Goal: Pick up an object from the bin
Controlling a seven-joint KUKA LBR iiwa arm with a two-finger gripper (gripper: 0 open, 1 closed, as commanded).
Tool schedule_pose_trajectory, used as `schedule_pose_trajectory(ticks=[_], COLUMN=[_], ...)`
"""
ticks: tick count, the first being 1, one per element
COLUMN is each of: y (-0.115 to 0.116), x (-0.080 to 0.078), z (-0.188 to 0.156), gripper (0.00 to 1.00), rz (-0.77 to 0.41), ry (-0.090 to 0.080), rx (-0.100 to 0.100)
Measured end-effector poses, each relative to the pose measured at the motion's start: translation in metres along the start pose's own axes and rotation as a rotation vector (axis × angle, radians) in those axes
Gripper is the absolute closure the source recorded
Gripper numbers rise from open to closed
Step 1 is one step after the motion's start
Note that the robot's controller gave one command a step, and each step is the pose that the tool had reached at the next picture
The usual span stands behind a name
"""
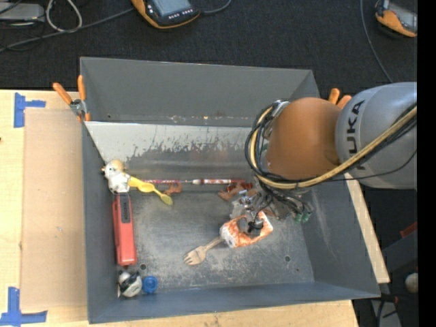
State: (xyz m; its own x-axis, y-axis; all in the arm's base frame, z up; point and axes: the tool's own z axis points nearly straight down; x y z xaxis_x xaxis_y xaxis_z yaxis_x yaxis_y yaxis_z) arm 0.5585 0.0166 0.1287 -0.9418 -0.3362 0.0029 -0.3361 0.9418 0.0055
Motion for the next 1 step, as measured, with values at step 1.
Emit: schedule_pose_trajectory(ticks=[1], y=[0.0115], x=[-0.0277], z=[-0.0516], gripper=[1.0], rz=[-0.033], ry=[-0.011], rx=[0.001])
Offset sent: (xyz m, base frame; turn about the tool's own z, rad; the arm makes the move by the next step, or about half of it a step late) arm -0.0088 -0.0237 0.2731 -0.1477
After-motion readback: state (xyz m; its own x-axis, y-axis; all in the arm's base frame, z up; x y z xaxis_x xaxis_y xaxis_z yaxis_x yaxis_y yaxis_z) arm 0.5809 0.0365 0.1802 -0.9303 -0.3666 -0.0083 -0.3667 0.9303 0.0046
